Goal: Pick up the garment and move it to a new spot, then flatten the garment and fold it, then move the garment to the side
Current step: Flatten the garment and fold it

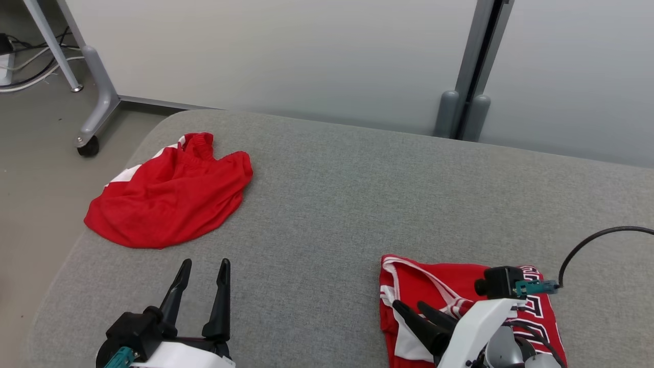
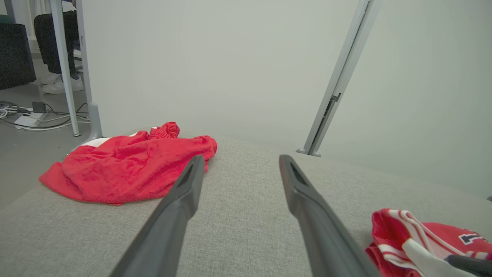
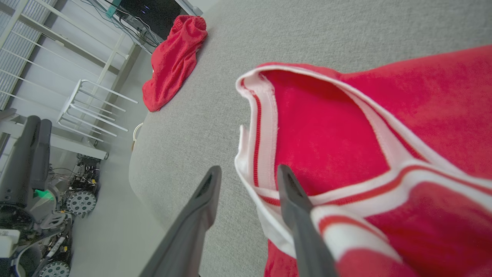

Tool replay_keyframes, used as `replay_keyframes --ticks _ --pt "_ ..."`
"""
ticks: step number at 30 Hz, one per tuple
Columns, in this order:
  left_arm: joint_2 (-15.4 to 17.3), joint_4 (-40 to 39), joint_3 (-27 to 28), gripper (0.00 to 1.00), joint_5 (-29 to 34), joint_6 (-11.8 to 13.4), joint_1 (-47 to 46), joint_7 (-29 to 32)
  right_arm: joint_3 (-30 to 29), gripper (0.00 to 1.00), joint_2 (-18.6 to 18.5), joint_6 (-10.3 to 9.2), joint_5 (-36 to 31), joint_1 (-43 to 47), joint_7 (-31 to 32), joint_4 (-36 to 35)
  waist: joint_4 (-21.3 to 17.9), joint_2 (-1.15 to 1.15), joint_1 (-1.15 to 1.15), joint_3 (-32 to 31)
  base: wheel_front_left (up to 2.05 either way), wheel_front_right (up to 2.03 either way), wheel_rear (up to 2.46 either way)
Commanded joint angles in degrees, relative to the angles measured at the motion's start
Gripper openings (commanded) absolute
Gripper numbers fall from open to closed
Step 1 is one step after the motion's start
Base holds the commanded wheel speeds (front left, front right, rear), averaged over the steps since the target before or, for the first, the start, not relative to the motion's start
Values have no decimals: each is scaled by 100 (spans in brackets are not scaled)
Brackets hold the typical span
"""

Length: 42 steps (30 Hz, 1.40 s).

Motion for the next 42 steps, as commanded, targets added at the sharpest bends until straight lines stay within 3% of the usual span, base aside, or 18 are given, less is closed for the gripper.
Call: replay_keyframes --ticks 1,8,14,21,28,29,30,31,32,42 --pt "11 12 40 100 16 -22 -76 -26 17 100 -11 12 55 -35 -79 -80 -78 -1 0 -16 0 0 0" --pt "-19 -18 104 100 68 -5 7 -27 13 100 -291 13 398 -45 -578 -812 -399 -1 0 -154 0 0 0" --pt "-57 -179 220 100 108 4 76 -27 -705 100 -600 12 429 29 -1230 -1291 -653 -1 0 -187 0 0 0" --pt "-112 -251 274 100 153 -47 80 -27 -1739 100 -882 12 -554 141 -2147 -903 -771 -1 0 -177 0 0 0" --pt "-150 -297 346 100 218 -108 71 -27 -1811 100 -730 12 -1336 70 -2272 -33 -798 -1 0 -185 0 0 0" --pt "-158 -301 354 100 221 -120 59 -27 -1747 96 -678 13 -1396 20 -2287 98 -790 -1 0 -184 0 0 0" --pt "-163 -307 362 100 240 -132 49 -27 -1712 49 -639 12 -1451 -13 -2317 248 -778 -1 0 -183 0 0 0" --pt "-166 -313 369 100 257 -140 44 -27 -1661 18 -609 12 -1487 -27 -2321 391 -762 -1 0 -181 0 0 0" --pt "-173 -315 381 100 258 -143 41 -27 -1571 0 -563 12 -1514 -39 -2311 556 -745 -1 0 -180 0 0 0" --pt "-226 -246 410 100 299 -213 25 -27 -367 0 -187 12 -1003 -128 -2160 1732 -474 -1 0 -160 0 0 0"
